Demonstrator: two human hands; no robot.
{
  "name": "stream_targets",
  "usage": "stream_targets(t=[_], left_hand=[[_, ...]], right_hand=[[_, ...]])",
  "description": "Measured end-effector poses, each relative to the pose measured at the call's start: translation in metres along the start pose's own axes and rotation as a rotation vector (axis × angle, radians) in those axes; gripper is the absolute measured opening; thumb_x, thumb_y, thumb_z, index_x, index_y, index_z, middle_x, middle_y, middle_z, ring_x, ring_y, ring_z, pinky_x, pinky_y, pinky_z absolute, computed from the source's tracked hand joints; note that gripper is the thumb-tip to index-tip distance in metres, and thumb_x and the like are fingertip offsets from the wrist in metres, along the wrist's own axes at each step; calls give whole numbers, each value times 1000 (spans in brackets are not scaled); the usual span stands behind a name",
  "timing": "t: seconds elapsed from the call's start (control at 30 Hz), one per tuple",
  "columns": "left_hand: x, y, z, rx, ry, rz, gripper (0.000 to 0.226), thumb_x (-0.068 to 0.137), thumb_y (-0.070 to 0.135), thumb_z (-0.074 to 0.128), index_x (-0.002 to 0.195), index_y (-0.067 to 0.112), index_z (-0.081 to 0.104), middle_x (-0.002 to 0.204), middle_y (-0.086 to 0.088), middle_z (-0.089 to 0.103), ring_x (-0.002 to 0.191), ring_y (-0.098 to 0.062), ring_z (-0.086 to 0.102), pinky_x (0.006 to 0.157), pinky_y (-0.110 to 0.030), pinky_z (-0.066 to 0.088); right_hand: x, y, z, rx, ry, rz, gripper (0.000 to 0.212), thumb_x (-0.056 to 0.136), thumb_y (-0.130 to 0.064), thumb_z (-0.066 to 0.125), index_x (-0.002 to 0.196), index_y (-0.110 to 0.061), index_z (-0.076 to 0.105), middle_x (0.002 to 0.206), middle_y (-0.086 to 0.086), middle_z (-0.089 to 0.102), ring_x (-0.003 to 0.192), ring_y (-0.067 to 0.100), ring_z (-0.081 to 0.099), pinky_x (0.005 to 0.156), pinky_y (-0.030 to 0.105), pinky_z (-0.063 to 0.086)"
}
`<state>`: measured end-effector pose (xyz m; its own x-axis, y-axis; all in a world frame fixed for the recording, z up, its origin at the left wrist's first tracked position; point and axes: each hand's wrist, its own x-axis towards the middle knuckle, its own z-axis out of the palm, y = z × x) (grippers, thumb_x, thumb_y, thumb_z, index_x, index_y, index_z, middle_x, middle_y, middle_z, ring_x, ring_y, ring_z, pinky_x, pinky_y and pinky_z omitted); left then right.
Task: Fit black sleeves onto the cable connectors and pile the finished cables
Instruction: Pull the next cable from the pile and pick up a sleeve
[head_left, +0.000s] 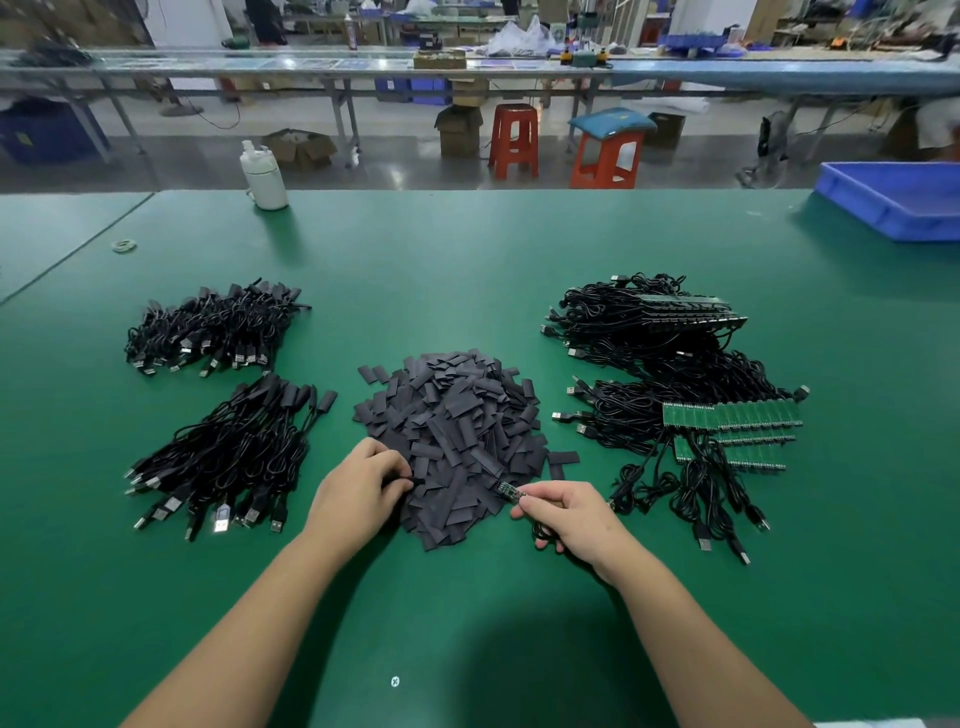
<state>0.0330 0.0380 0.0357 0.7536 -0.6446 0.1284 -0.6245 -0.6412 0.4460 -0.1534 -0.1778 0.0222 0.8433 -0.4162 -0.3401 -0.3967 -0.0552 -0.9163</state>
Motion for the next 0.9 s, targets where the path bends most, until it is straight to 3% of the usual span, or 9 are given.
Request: stream_targets(t=[0.17,0.33,0.47,0.63,0.73,0.83,0.9], left_hand=[[7,6,-2,-123,39,1,5,89,29,70,91,30,74,86,16,57,81,-8,57,74,-30,49],[12,21,0,-232,64,-53,6,92,29,66,89,33,69,97,13,55,90,-7,55,79,-27,45],[10,42,6,-437,-101,-69,19,96,27,60,83,40,66,73,19,66,56,4,54,56,-23,41],[3,56,21,-613,-254,-77,17,96,23,62,102,35,72,51,19,57,42,2,43,50,-19,35],[1,62,22,-558,-344,-42,29,94,25,65,122,28,67,67,20,60,55,-1,48,61,-24,41],[0,66,22,-276,-303,105,37,94,29,64,131,24,62,97,13,60,94,-9,57,86,-25,42],[-1,68,21,-160,-275,198,37,96,31,60,132,22,61,103,5,60,103,-16,57,90,-25,42]], right_hand=[[1,0,-2,-8,-20,7,17,98,-26,63,113,-25,68,98,-8,77,57,9,61,46,19,42],[3,1,-5,-39,-36,18,16,98,-31,60,111,-27,69,99,-11,77,53,6,57,48,20,42],[4,2,-6,-37,-63,31,19,97,-32,61,114,-28,69,103,-14,76,52,6,57,49,21,42],[3,2,-8,-17,-92,42,16,97,-28,63,110,-26,72,96,-5,77,51,5,54,50,23,42],[3,1,-8,1,-88,44,14,97,-25,63,108,-25,73,85,-2,76,50,7,55,46,22,40],[2,-1,-8,-1,-82,41,13,98,-23,62,104,-22,74,78,-3,73,48,8,54,44,21,38],[1,-3,-9,1,-97,38,16,100,-24,59,103,-18,73,82,-3,74,48,7,53,44,20,37]])
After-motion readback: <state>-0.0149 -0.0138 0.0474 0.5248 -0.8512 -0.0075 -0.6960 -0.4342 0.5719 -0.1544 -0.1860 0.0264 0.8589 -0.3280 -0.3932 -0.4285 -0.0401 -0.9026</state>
